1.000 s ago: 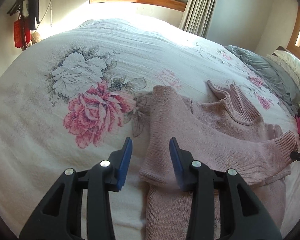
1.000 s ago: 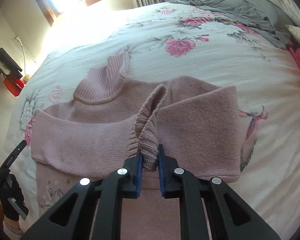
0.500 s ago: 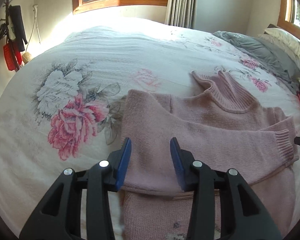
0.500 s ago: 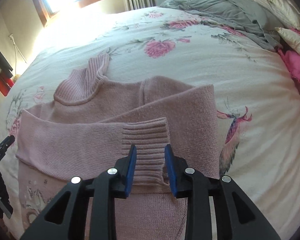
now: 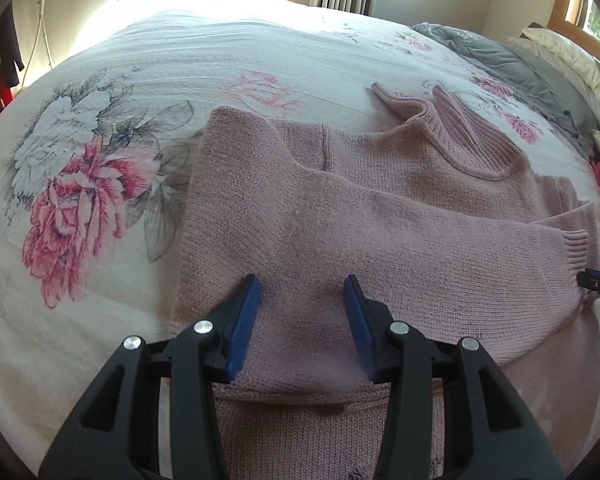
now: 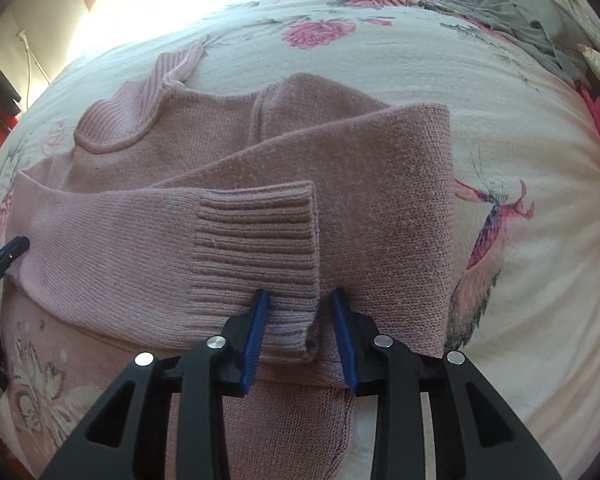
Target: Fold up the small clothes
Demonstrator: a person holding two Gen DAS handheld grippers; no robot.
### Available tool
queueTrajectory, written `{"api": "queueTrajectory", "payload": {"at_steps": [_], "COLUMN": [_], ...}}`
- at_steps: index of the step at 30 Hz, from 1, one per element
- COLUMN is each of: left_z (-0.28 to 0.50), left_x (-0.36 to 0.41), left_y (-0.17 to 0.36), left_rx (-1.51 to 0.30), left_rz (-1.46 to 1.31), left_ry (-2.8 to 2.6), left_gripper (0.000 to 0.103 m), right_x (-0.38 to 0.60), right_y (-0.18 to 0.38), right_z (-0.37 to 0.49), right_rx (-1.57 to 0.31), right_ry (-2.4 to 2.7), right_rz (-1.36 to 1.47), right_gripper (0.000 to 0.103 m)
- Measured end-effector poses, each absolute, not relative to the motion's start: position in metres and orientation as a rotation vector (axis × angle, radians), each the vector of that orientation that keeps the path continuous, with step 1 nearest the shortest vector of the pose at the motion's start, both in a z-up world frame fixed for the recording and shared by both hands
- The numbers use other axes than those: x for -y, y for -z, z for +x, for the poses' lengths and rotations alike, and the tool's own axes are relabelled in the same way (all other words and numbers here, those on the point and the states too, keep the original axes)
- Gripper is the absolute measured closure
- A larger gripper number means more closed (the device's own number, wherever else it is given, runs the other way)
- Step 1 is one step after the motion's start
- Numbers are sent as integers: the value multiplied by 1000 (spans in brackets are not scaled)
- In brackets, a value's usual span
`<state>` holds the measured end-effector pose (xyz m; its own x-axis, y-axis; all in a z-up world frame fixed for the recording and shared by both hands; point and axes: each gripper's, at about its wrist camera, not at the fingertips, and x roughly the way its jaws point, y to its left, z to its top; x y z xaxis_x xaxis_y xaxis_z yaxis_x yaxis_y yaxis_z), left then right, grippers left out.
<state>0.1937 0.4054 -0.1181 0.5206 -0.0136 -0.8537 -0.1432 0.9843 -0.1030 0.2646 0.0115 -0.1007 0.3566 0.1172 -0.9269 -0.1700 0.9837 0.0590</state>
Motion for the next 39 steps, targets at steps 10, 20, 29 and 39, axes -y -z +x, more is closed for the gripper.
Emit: {"api": "queueTrajectory", "payload": {"at_steps": [10,20,29,39], "left_z": [266,390,424,390], "left_x": [-376,-362,-355,-361], "left_y": [51,93,131,92], "left_rx": [-907,-1091,-1188,-979], "left_rz": [-134,-411,-521,-536], "left_ry": [15,101,137,250], "left_gripper": [47,44,88,96], "right_x": [-67,-129,-132,-102], "right_y": [42,79,98,56], "right_z": [345,455,480,443], "right_rx": [-1097,-1218,-1209,-1045], "right_ry": [-359,-398,-405,-595], "right_rz": [27,154,205,308], "right_gripper": [48,41,49,91]}}
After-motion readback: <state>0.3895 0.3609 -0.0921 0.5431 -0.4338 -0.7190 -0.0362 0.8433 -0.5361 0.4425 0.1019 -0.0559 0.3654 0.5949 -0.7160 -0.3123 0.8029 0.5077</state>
